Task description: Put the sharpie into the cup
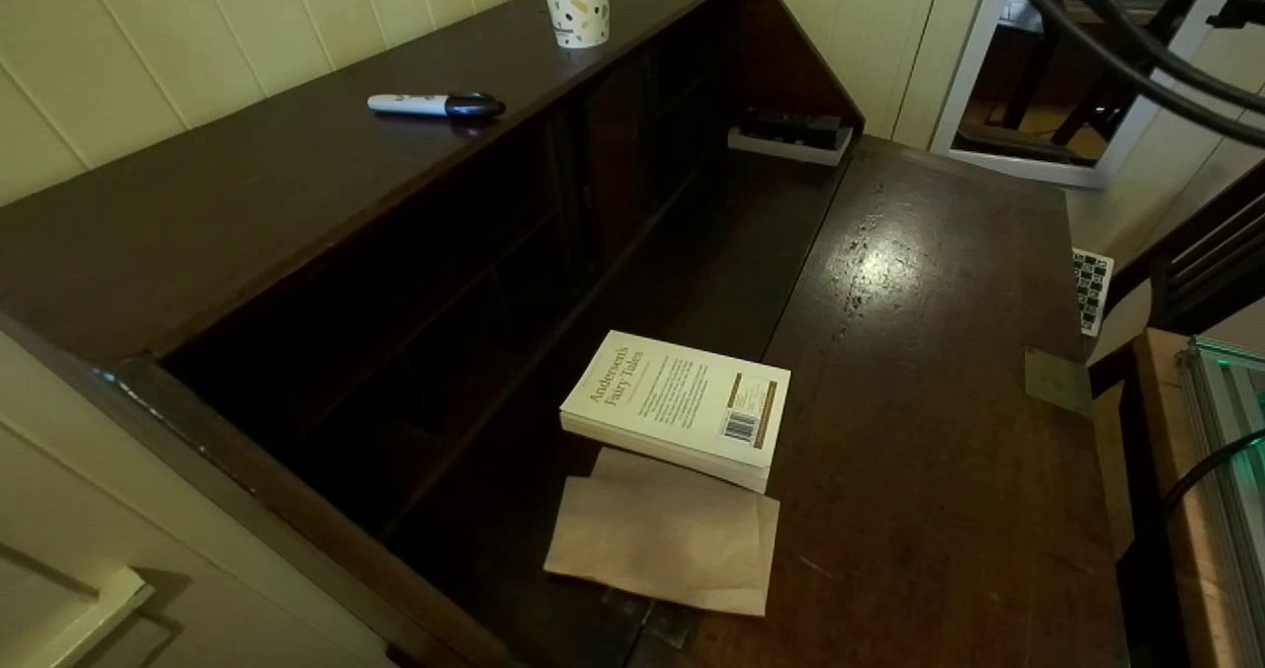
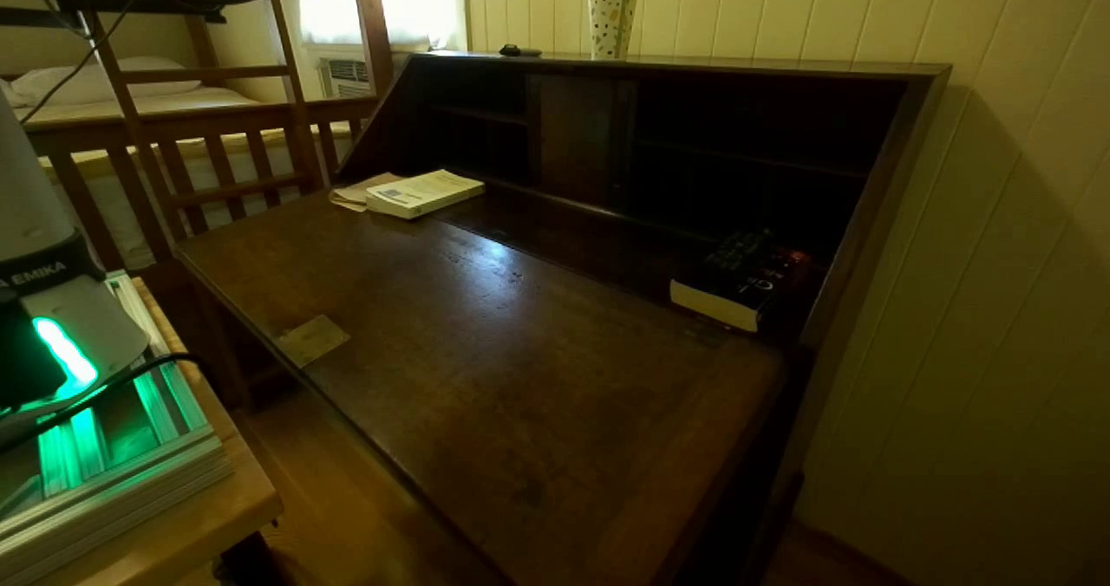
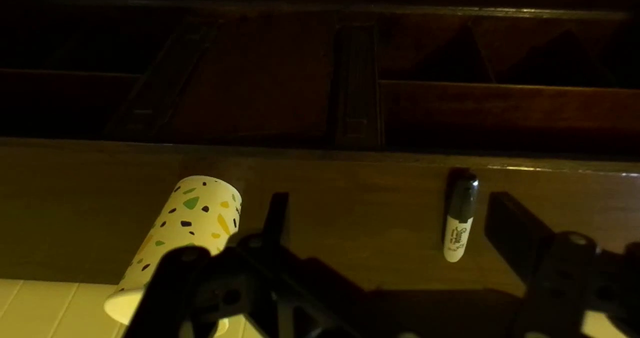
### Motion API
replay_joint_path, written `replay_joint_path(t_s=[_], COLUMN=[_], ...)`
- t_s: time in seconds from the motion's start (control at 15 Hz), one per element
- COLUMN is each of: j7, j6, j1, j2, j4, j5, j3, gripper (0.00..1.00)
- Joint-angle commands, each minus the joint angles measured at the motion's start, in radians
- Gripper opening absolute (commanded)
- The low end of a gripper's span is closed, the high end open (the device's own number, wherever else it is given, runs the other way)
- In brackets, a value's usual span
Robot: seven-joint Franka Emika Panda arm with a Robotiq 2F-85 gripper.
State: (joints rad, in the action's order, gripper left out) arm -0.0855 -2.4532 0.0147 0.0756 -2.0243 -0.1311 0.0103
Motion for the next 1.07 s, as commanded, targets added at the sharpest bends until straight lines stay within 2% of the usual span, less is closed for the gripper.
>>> replay_joint_path(t_s=[0.0, 0.67, 1.0], j7=[-0.04, -0.005, -0.011], j6=[-0.007, 0.013, 0.015], j1=[0.002, 0.024, 0.036], j2=[-0.103, -0.323, -0.444], j4=[0.12, 0.389, 0.512], j5=[0.034, 0.126, 0.122], j3=[0.007, 0.033, 0.036], gripper=[1.0, 1.0, 1.0])
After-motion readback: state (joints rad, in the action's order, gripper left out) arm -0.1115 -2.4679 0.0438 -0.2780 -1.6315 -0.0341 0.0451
